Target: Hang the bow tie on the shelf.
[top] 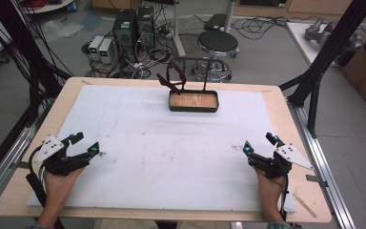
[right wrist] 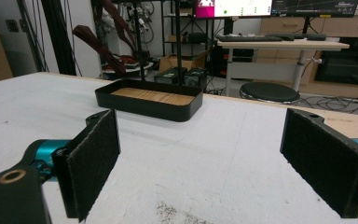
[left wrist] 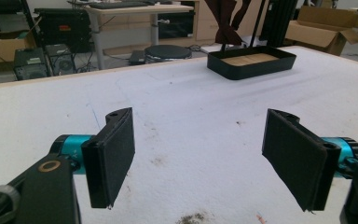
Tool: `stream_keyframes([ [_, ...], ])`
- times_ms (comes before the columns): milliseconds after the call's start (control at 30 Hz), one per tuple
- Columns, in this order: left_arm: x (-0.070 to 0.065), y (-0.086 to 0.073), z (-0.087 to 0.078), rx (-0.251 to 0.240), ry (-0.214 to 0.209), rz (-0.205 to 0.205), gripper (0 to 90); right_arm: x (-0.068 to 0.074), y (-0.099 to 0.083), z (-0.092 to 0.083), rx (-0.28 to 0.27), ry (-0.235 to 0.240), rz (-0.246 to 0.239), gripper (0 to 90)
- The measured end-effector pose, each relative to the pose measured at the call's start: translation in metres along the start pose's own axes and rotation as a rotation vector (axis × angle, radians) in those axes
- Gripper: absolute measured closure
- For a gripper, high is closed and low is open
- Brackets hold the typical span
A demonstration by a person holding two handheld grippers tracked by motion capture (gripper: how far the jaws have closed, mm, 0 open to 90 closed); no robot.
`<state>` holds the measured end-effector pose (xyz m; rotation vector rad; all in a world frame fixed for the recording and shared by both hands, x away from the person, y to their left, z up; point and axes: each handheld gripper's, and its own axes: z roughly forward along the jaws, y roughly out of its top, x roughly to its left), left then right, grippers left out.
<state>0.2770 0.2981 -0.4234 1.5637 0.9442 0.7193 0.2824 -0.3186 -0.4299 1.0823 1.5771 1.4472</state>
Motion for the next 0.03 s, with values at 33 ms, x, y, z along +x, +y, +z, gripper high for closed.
stream_keyframes([
  [33, 0.0001, -0.0003, 0.0004, 0.004, -0.003, 0.003, 25.6, 0.0, 0.0001, 0.0, -0.001, -0.001, -0.001, 11.0],
])
